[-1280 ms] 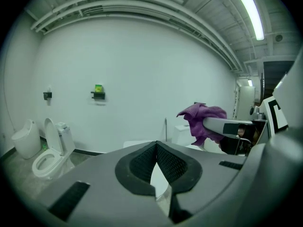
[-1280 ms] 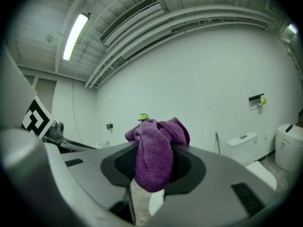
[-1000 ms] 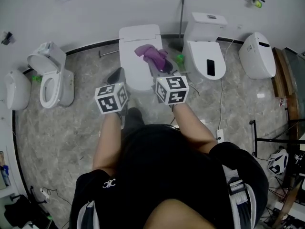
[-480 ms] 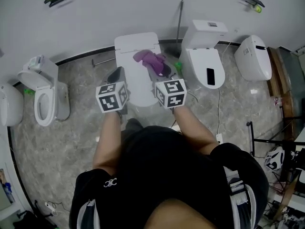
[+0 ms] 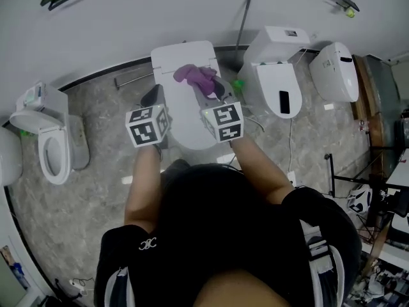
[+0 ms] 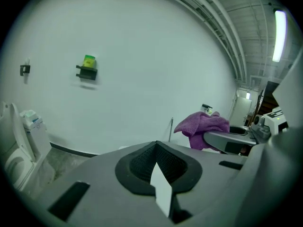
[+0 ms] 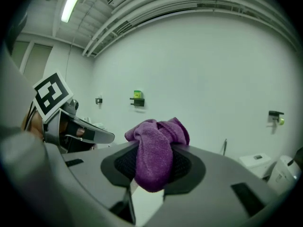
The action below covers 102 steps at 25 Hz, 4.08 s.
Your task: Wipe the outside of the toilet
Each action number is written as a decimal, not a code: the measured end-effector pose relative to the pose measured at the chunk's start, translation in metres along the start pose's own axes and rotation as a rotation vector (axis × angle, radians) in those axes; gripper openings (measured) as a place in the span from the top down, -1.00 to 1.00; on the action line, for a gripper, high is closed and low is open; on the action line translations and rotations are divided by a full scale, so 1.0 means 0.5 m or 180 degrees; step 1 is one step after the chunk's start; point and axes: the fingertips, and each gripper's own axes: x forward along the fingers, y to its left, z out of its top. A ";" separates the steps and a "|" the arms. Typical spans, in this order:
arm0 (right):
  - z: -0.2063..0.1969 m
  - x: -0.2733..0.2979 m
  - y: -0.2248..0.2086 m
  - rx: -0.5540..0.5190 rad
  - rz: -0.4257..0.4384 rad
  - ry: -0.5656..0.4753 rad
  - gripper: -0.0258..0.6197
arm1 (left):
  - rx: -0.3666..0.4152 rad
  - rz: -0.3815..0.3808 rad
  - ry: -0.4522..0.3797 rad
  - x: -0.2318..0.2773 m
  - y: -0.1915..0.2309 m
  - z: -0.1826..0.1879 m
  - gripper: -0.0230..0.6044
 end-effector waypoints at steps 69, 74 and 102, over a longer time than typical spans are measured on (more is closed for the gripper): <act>-0.754 1.115 0.008 -0.1834 0.2336 0.1839 0.53 | -0.0764 0.0878 0.0724 0.676 0.452 -0.391 0.91; -0.765 1.097 -0.043 -0.1831 0.2305 0.2011 0.52 | -0.0920 0.0851 0.0710 0.678 0.436 -0.398 0.91; -0.834 0.979 -0.417 -0.1467 0.2004 0.2149 0.50 | -0.0837 0.0721 0.0951 0.824 0.152 -0.454 0.91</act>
